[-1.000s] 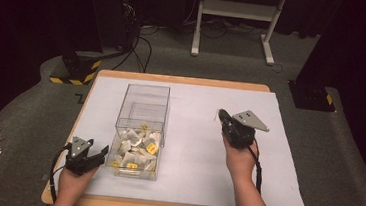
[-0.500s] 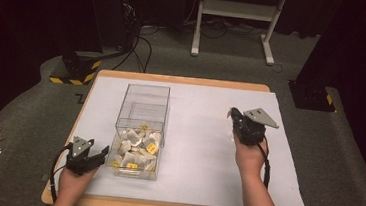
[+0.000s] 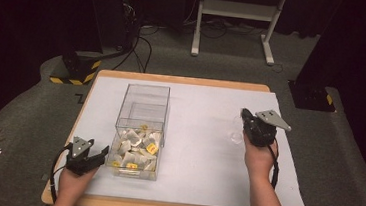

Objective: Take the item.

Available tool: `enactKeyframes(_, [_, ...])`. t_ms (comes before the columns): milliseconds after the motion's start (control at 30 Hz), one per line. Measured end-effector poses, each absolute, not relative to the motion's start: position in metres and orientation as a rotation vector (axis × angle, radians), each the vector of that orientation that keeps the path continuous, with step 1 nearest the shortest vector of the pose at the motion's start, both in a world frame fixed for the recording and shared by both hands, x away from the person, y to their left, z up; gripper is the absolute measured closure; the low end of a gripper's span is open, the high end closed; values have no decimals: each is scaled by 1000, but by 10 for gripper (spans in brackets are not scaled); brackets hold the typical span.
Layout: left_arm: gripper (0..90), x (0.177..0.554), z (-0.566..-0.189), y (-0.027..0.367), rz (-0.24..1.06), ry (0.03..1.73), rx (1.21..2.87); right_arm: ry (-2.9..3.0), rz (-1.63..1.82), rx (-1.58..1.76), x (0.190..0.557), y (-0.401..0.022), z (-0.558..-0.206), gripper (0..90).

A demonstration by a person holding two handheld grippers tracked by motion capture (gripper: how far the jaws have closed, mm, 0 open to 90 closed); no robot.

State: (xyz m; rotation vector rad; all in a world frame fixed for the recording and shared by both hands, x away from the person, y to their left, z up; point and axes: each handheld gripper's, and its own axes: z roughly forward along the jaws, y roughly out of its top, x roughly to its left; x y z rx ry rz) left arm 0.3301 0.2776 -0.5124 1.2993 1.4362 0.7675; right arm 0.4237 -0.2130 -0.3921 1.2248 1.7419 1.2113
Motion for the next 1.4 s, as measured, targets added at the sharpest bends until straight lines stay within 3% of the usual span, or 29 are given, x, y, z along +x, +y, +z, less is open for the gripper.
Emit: enactKeyframes(1400, [352, 330, -512, 278, 770, 1440, 1293, 1791, 1089, 1309, 446, -219, -419, 871])
